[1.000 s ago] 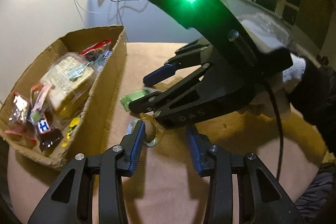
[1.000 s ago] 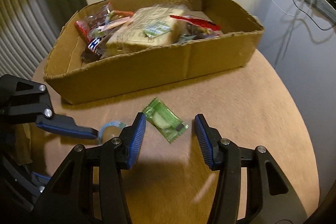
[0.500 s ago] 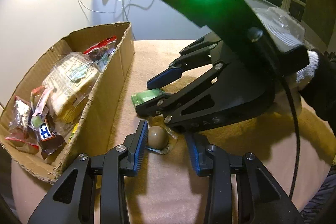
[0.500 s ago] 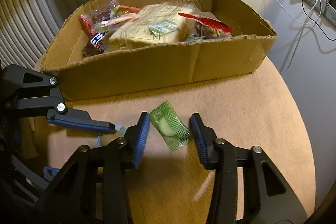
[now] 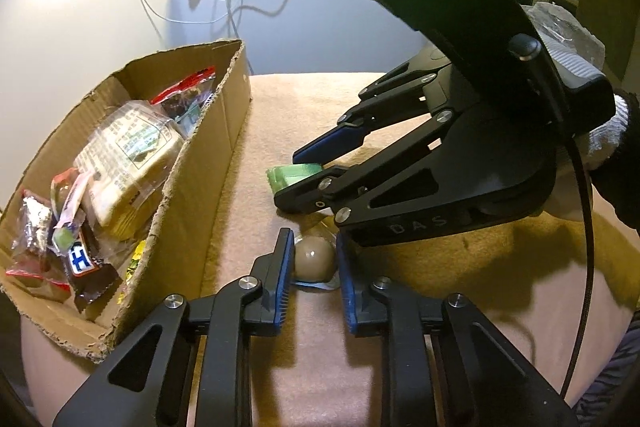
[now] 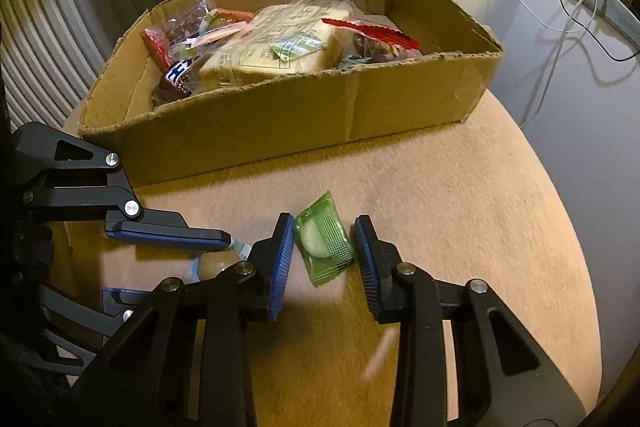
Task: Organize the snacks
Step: 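Grasp the green wrapped candy with the right gripper while the left grasps the egg snack, then carry the green candy and egg snack over the box with both grippers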
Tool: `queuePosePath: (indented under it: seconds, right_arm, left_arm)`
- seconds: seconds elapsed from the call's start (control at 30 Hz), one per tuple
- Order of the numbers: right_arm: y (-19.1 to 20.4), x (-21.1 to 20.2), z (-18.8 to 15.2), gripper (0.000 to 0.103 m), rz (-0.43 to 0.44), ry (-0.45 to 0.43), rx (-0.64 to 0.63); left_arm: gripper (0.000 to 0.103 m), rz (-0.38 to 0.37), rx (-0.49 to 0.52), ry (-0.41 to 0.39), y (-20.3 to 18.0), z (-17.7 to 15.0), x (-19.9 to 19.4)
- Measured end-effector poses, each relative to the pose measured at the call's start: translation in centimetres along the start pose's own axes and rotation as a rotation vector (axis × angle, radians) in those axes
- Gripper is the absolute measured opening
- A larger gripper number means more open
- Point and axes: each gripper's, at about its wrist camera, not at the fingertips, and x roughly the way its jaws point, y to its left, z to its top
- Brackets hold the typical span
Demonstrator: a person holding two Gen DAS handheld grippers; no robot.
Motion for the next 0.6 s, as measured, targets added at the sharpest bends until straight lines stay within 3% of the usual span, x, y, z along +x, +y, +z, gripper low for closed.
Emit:
queuePosePath:
  seconds: [0.6]
  right_arm:
    - [-0.9, -1.4, -2.1, 0.032, -0.037, -0.001, 0.065]
  left_arm:
    - [0.023, 0.008, 0.002, 0.015, -0.3, -0.2, 0.4]
